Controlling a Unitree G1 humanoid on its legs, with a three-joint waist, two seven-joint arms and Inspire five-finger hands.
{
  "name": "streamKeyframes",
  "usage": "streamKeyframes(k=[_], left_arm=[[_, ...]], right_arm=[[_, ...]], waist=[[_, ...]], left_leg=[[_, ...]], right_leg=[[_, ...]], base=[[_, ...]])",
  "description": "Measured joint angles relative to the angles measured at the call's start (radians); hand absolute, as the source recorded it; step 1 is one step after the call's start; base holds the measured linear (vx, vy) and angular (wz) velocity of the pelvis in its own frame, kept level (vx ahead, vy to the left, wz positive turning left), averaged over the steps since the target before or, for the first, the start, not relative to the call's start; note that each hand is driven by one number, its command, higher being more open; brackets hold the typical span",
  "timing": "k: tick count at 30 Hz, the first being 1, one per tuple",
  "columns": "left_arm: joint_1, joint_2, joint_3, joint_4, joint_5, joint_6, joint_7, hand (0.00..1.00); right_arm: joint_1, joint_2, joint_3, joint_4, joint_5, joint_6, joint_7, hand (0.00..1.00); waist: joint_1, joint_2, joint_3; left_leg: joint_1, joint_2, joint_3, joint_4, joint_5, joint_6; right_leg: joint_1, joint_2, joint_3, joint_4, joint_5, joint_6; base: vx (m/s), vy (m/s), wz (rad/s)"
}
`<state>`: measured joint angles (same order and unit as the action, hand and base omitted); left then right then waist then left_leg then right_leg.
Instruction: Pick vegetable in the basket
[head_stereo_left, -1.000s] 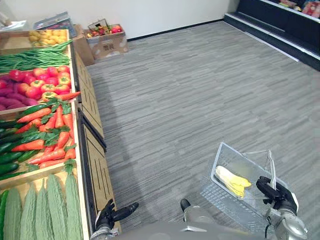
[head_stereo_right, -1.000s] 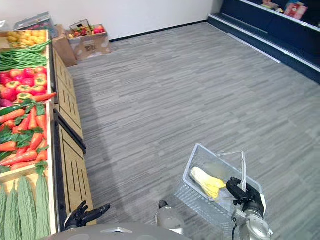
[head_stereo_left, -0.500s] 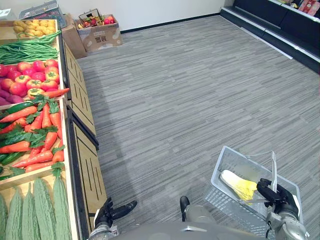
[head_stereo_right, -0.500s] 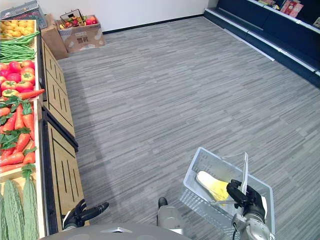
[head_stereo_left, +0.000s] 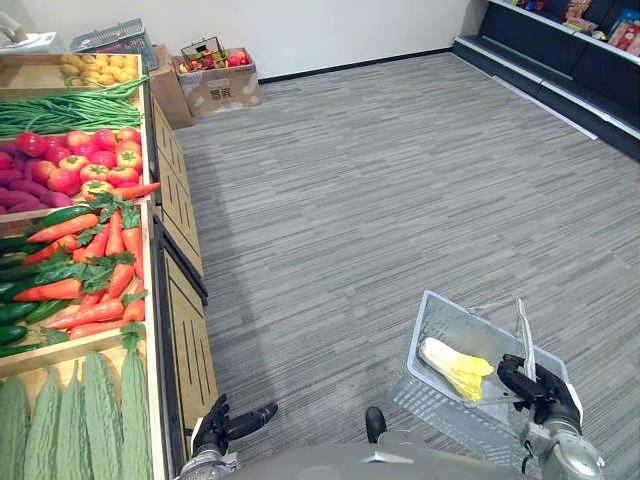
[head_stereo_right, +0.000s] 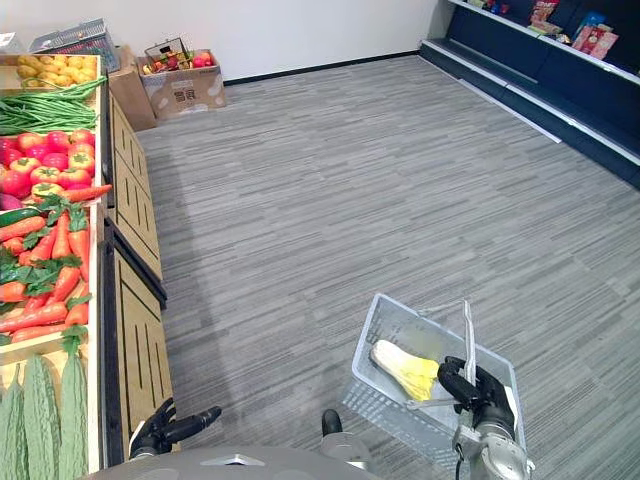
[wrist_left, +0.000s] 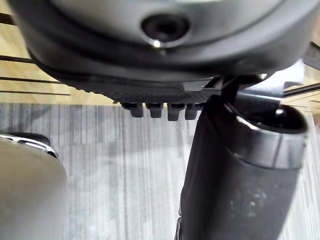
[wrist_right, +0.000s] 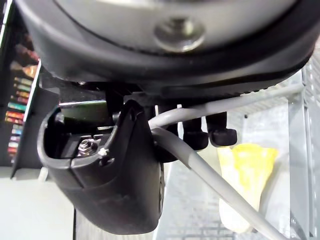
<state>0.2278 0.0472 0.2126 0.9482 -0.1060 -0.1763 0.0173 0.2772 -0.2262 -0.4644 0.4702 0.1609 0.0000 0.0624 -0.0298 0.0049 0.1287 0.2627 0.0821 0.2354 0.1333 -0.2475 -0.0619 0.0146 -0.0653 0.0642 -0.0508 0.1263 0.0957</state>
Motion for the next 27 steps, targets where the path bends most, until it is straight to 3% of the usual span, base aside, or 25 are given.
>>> streamKeyframes(k=[4,6,7,9,11,12,15,23,25,27], left_arm=[[0.001,-0.002,0.000,-0.015,0.000,-0.001,0.002,1.00],[0.005,0.002,0.002,-0.040,0.000,-0.013,0.002,1.00],[0.007,0.003,0.002,-0.045,-0.001,-0.019,0.003,1.00],[0.007,0.013,0.003,-0.045,0.000,-0.018,0.008,1.00],[0.013,0.013,0.032,-0.033,-0.002,-0.009,0.009,1.00],[0.014,0.017,0.043,-0.018,-0.004,0.005,0.008,1.00],[0.018,0.032,0.047,0.006,-0.005,0.031,0.008,1.00],[0.034,0.031,0.057,0.005,-0.004,0.031,0.007,1.00],[0.034,0.031,0.057,0.005,-0.004,0.031,0.008,1.00],[0.034,0.030,0.057,0.005,-0.002,0.031,0.010,1.00]], right_arm=[[-0.034,0.000,0.009,0.019,0.000,0.000,-0.001,0.00],[-0.027,0.001,0.014,0.019,0.000,0.000,-0.002,0.00],[-0.021,0.003,0.014,0.019,0.000,0.000,-0.002,0.00],[-0.001,0.013,0.014,0.018,0.000,0.002,-0.007,0.00],[0.003,0.023,0.015,0.018,0.000,0.010,-0.007,0.00],[0.008,0.030,0.017,0.018,-0.001,0.012,-0.008,0.00],[0.011,0.033,0.022,0.018,0.000,0.020,-0.016,0.00],[-0.018,0.033,0.024,0.014,0.000,0.020,-0.024,0.00],[-0.017,0.033,0.024,0.015,0.001,0.020,-0.021,0.00],[-0.015,0.033,0.022,0.014,0.004,0.020,-0.011,0.00]], waist=[[0.008,-0.006,0.003],[0.014,-0.038,0.021],[0.020,-0.044,0.020],[0.024,-0.061,0.024],[0.027,-0.064,0.024],[0.026,-0.065,0.024],[0.024,-0.067,0.039],[0.023,-0.056,0.064],[0.018,-0.053,0.066],[-0.007,-0.051,0.065]], left_leg=[[0.012,-0.005,0.020,0.004,-0.017,0.006],[0.041,-0.028,0.029,0.018,-0.037,0.016],[0.046,-0.032,0.032,0.028,-0.045,0.018],[0.073,-0.038,0.033,0.035,-0.074,0.021],[0.092,-0.041,0.034,0.018,-0.076,0.024],[0.093,-0.037,0.033,0.010,-0.076,0.019],[0.093,-0.018,0.030,-0.020,-0.046,-0.009],[0.111,-0.002,0.032,-0.076,-0.018,-0.023],[0.113,-0.003,0.025,-0.083,-0.018,-0.023],[0.108,-0.003,-0.010,-0.084,-0.019,-0.025]], right_leg=[[-0.073,0.008,0.025,0.155,-0.055,-0.005],[-0.133,-0.005,0.036,0.350,-0.150,-0.006],[-0.143,-0.008,0.037,0.384,-0.168,-0.009],[-0.163,-0.071,-0.064,0.487,-0.248,-0.059],[-0.168,-0.136,-0.188,0.520,-0.254,-0.065],[-0.169,-0.141,-0.213,0.519,-0.255,-0.052],[-0.172,-0.134,-0.245,0.510,-0.241,-0.034],[-0.167,-0.122,-0.253,0.493,-0.235,-0.024],[-0.173,-0.126,-0.256,0.511,-0.241,-0.028],[-0.176,-0.143,-0.281,0.552,-0.280,-0.025]], base=[[-0.09,-0.015,-0.18],[-0.12,-0.044,-0.07],[-0.12,-0.059,-0.09],[-0.10,-0.045,-0.07],[-0.03,-0.002,-0.21],[0.01,-0.015,-0.19],[0.10,-0.055,0.05],[0.10,-0.008,0.03],[0.10,0.017,0.14],[0.12,-0.033,0.39]])
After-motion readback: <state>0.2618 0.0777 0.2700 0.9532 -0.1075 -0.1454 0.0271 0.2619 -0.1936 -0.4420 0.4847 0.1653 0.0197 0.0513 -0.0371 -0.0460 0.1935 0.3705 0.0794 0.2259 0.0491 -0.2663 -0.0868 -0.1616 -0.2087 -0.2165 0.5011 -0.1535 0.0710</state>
